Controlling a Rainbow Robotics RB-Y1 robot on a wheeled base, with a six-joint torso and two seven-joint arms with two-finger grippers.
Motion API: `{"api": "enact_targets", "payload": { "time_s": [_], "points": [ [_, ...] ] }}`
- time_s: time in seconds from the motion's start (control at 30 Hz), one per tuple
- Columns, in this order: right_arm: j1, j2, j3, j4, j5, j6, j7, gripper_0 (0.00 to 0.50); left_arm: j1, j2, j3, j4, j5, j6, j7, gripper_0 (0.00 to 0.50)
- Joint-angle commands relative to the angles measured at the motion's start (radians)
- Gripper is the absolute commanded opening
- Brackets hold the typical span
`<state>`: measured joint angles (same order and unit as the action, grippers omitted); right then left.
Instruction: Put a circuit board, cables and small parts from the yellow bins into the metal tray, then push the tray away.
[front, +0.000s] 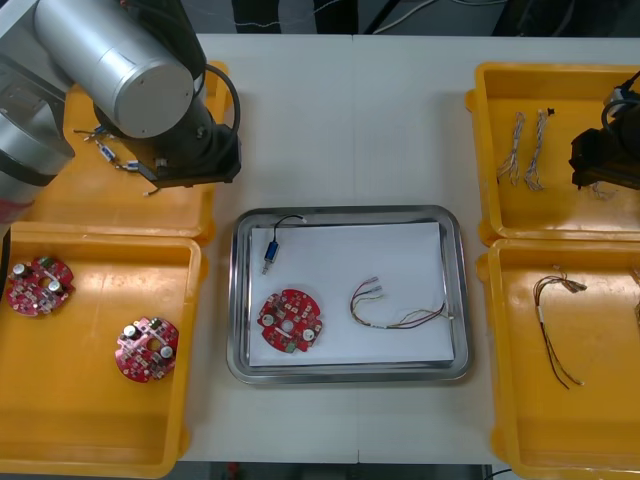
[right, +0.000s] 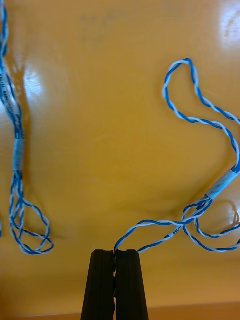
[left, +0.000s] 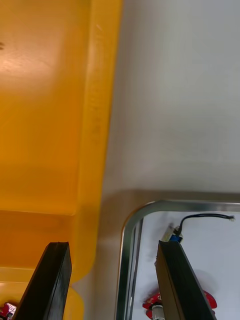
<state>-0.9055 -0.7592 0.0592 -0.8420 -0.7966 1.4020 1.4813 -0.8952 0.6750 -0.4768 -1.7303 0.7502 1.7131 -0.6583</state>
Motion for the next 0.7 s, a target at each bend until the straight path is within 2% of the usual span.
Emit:
{"api": "enact_targets", "payload": {
  "time_s": [0.03,0.17,0.63,0.67,0.7],
  "points": [
    [-0.067,0.05,-0.036,-0.006,0.06,0.028,-0.022,0.0,-0.037,0.054,0.041,0.037,-0.005,-0.029,0.083,0.5],
    [-0.084,0.087,-0.07,-0.006,0.114,0.049,-0.026,0.0,-0.039,0.069,0.047,0.08,-0.015,-0.055,0.078,0.5],
    [-0.095,0.113,-0.07,-0.006,0.12,0.048,-0.026,0.0,-0.037,0.098,0.067,0.182,-0.037,-0.106,0.075,0.5],
    [-0.095,0.113,-0.07,-0.006,0.119,0.048,-0.024,0.081,-0.037,0.1,0.067,0.195,-0.038,-0.109,0.077,0.5],
    [-0.095,0.112,-0.07,-0.006,0.12,0.046,-0.026,0.19,-0.037,0.1,0.069,0.204,-0.042,-0.113,0.078,0.5]
  ]
}}
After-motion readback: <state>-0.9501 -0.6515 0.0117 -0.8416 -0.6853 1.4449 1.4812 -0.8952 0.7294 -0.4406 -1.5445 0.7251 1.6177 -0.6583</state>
